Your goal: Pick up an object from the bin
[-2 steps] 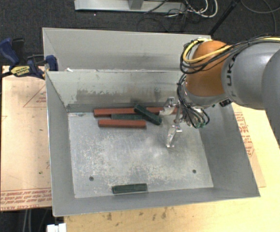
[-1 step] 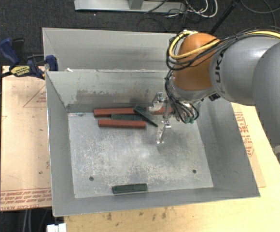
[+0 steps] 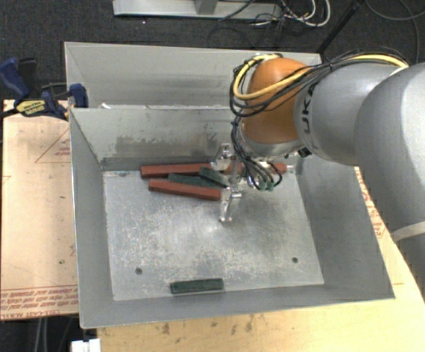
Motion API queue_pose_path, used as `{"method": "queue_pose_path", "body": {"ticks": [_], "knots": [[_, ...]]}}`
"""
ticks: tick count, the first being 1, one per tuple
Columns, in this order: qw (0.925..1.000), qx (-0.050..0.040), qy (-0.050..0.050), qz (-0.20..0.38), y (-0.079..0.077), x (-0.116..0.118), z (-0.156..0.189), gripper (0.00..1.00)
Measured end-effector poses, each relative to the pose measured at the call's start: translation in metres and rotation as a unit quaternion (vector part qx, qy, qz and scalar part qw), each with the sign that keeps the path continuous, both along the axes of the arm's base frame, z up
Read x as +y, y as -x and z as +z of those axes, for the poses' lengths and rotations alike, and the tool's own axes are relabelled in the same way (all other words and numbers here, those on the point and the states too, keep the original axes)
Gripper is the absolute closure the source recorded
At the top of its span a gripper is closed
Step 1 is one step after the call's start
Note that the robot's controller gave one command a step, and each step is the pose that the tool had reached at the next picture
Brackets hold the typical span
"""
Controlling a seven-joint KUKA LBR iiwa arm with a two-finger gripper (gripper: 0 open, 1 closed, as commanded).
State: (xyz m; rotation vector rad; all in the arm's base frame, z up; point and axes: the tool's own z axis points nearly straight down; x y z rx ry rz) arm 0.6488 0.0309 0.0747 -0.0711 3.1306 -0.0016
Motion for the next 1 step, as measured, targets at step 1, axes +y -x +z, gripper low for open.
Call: {"method": "queue_pose_path", "body": {"ticks": [1], "knots": [[0.9997, -0.0039, -0.001, 0.024, 0.0078, 0.0152, 0.0029, 1.0]]}}
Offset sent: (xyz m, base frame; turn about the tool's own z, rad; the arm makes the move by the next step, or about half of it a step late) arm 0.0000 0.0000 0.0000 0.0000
